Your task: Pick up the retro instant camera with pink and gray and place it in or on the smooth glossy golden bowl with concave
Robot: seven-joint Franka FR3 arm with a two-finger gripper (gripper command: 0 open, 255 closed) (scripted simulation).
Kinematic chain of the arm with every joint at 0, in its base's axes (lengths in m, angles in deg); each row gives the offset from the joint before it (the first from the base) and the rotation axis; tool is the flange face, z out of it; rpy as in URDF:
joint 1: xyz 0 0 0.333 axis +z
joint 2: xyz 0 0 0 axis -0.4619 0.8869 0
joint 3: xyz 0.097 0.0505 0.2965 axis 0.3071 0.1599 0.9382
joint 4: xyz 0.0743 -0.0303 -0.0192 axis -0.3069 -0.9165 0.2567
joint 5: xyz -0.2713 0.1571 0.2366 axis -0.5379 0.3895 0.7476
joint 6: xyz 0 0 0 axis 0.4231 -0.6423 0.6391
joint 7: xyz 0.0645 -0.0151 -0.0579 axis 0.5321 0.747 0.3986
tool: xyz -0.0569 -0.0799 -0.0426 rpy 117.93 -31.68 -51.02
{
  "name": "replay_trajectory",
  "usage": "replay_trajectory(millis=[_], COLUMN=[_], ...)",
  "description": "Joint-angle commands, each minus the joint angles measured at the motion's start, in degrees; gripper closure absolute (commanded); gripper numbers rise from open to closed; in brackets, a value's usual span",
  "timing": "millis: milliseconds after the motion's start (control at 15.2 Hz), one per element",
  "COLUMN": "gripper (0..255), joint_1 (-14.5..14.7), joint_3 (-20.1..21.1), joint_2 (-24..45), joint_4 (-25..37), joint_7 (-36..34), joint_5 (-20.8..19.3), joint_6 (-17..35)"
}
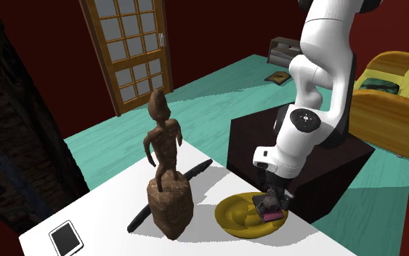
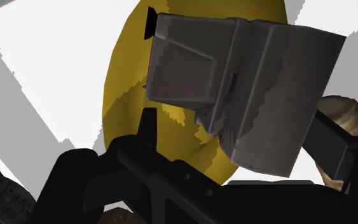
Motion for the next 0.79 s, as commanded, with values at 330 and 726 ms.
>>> replay_trajectory(millis=[330,726], gripper=[0,0], joint_1=[-0.92,-0.91], joint_3=[1.79,1.77], joint_2=[-6.89,-6.89], joint_4=[0.33,0.33], joint_7=[3.45,3.45], joint_5=[4.65,4.65], joint_6=[-6.81,-6.81])
